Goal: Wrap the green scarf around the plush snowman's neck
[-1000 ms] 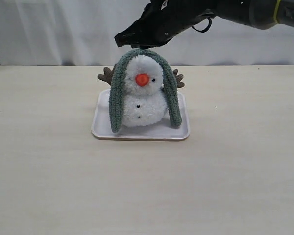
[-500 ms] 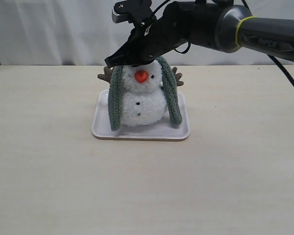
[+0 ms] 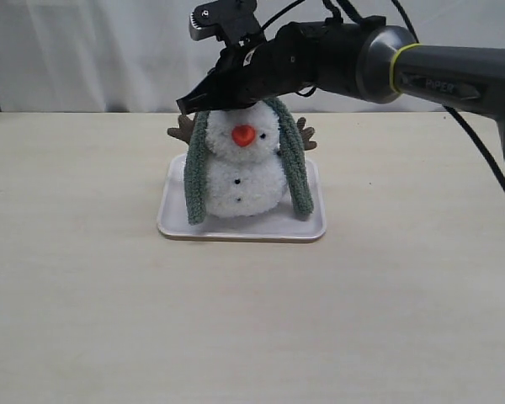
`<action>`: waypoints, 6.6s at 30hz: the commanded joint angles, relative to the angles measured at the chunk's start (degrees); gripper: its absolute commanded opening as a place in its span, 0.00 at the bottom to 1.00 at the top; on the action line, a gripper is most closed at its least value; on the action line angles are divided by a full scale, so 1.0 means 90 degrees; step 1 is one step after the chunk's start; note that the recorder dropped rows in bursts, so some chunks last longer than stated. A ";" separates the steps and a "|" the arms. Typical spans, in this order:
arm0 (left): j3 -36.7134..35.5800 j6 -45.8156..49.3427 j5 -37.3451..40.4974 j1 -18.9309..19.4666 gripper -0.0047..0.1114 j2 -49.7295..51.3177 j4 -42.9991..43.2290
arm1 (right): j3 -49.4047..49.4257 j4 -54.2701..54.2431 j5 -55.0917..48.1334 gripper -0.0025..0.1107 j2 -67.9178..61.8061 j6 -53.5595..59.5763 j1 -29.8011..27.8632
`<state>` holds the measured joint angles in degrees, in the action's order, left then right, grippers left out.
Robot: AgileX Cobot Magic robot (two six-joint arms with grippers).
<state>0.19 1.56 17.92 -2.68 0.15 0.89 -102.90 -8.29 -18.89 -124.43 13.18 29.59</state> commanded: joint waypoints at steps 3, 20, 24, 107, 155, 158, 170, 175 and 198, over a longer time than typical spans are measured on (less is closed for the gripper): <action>-0.0021 -0.0015 -0.0049 -0.0009 0.04 -0.0017 -0.0007 | -0.0035 0.0019 -0.0030 0.06 -0.0158 0.0080 -0.0012; -0.0021 -0.0015 -0.0049 -0.0009 0.04 -0.0017 -0.0007 | -0.0035 0.0028 -0.1422 0.27 0.1001 -0.0271 -0.0410; -0.0021 -0.0015 -0.0049 -0.0009 0.04 -0.0017 -0.0007 | -0.0035 0.0028 -0.2321 0.29 0.1185 -0.0415 -0.0762; -0.0021 -0.0015 -0.0049 -0.0009 0.04 -0.0017 -0.0007 | 0.2670 -0.3617 -0.2358 0.06 -0.0208 0.0946 -0.2227; -0.0021 -0.0015 -0.0049 -0.0009 0.04 -0.0017 -0.0007 | 0.6571 -0.5088 0.0190 0.40 0.2362 0.1689 -0.2086; -0.0021 -0.0015 -0.0049 -0.0009 0.04 -0.0017 -0.0007 | 0.6543 -0.5088 0.0125 0.48 0.2374 0.1846 -0.2098; -0.0021 -0.0015 -0.0049 -0.0009 0.04 -0.0017 -0.0007 | 0.5785 -0.2219 -0.0436 0.35 0.3773 0.0577 -0.2100; -0.0021 -0.0015 -0.0049 -0.0009 0.04 -0.0017 -0.0007 | 0.4910 -0.0824 -0.1419 0.07 0.4644 -0.0039 -0.2100; -0.0021 -0.0015 -0.0049 -0.0009 0.04 -0.0017 -0.0007 | 0.2541 -0.4656 -0.3143 0.06 0.2579 0.5215 -0.2088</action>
<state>0.19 1.56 17.92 -2.68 0.15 0.89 -79.76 -49.08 -48.46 -99.58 57.75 10.78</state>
